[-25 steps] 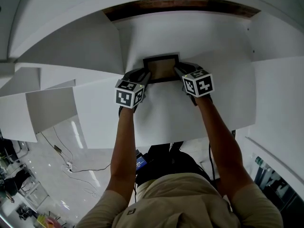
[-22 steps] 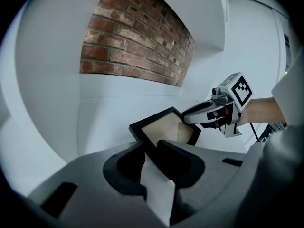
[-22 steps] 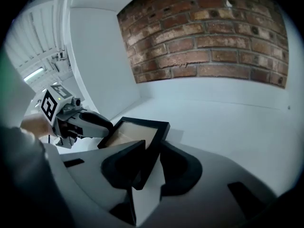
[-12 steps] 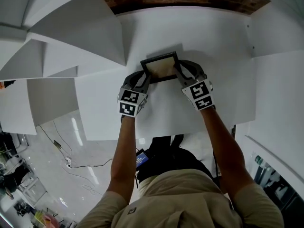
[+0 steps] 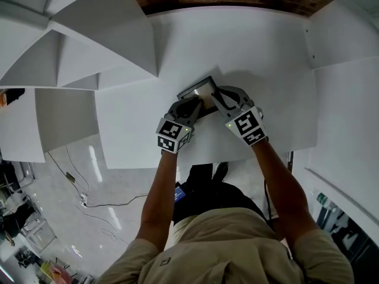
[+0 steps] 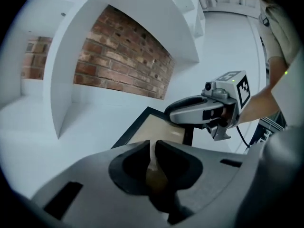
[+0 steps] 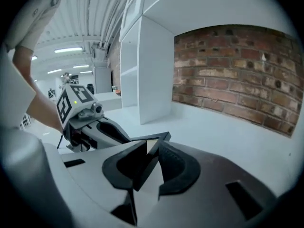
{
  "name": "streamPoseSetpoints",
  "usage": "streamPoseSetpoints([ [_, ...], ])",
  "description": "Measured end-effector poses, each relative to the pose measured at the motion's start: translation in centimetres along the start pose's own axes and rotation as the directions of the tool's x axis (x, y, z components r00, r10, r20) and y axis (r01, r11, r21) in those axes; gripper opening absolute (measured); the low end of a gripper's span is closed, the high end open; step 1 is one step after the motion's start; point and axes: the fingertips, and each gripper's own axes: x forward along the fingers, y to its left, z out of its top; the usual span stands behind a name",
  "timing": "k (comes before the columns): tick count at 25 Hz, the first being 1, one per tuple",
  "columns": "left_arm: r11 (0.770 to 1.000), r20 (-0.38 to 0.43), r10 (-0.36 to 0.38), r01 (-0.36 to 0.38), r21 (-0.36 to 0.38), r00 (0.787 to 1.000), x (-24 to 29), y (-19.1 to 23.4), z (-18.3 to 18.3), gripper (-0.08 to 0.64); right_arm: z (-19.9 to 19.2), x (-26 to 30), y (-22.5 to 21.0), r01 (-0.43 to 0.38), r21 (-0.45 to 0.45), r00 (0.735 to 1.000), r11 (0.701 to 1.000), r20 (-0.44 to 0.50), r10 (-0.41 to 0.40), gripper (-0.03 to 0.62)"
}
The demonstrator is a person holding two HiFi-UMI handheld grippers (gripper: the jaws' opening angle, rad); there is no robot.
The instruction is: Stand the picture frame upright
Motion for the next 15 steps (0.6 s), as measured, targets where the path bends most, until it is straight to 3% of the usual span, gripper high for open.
streamPoseSetpoints([
  [8,1.0,0.128,0.002,0.002,-0.031,0.992,-1.4,-1.4,1.5,0.046,4.1,-1.6,1.9,-0.065,0.028,0.992,0.998,0.108,0.061,0.067],
  [15,1.0,0.156,-0.005,0.007,-0.016,0.988,-1.7,-2.9,2.2,0.046,6.9,-2.4,6.0,-0.163,-0.121,0.977,0.979,0.119,0.177,0.04],
])
